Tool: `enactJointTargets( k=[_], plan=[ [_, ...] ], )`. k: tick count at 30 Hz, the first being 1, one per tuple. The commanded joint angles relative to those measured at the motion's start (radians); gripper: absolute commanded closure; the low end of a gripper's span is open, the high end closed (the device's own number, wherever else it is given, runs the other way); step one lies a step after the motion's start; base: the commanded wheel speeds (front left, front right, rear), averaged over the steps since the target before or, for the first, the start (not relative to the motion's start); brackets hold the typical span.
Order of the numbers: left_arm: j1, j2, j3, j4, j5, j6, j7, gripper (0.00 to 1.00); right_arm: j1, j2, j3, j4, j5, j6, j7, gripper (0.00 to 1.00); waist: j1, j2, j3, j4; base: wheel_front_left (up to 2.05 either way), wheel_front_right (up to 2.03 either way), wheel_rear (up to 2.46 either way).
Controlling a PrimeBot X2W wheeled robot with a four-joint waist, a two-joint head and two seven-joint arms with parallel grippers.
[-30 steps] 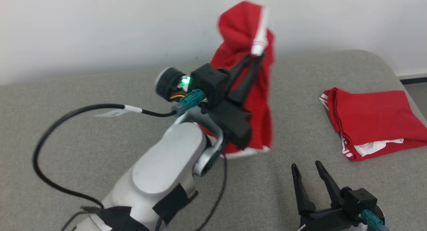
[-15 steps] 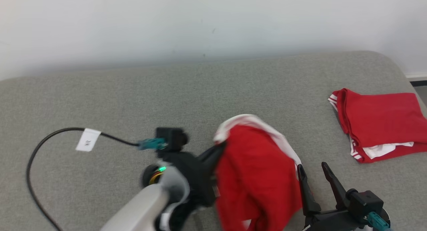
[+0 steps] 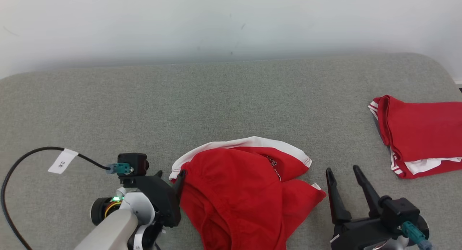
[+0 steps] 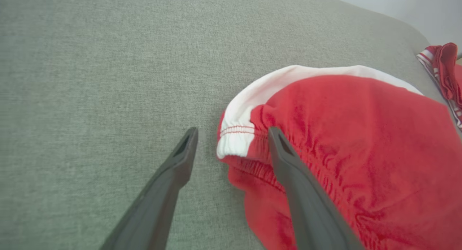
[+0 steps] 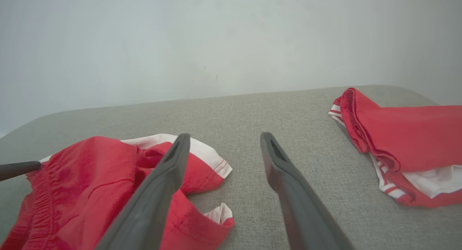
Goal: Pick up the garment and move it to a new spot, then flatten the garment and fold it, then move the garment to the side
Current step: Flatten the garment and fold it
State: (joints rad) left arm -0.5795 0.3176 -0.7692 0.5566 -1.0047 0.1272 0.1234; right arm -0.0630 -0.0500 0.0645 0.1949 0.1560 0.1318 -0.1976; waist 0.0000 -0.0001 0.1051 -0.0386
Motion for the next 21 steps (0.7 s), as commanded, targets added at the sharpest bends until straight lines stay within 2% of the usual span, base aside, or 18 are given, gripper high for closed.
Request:
enactJointTargets(
  k=[1,9,16,21],
  plan=[
    [-0.016,0.016,0.007,0.005,-0.005,0.012,0.005,0.0,-0.017,-0.001,-0.011,-0.019,-0.022,-0.003,0.008,0.0,0.0,0.0001,-0.001,0.002,0.0,0.0,0.0],
    [-0.035,0.057,0.023,-0.021,-0.013,0.044,0.037,0.0,-0.048,-0.003,-0.05,-0.131,-0.108,-0.003,0.078,0.0,0.0,0.0001,0.008,0.022,0.0,0.0,0.0],
    [-0.064,0.029,-0.01,-0.007,-0.017,0.035,0.113,0.0,-0.111,-0.074,0.029,-0.169,-0.095,-0.003,0.219,0.0,0.0,0.0001,0.038,0.02,0.0,0.0,0.0],
    [-0.087,0.018,-0.018,0.017,-0.028,0.045,0.171,0.22,-0.146,-0.119,0.063,-0.173,-0.064,-0.003,0.287,0.0,0.0,0.0001,0.055,0.014,0.0,0.0,0.0]
  ],
)
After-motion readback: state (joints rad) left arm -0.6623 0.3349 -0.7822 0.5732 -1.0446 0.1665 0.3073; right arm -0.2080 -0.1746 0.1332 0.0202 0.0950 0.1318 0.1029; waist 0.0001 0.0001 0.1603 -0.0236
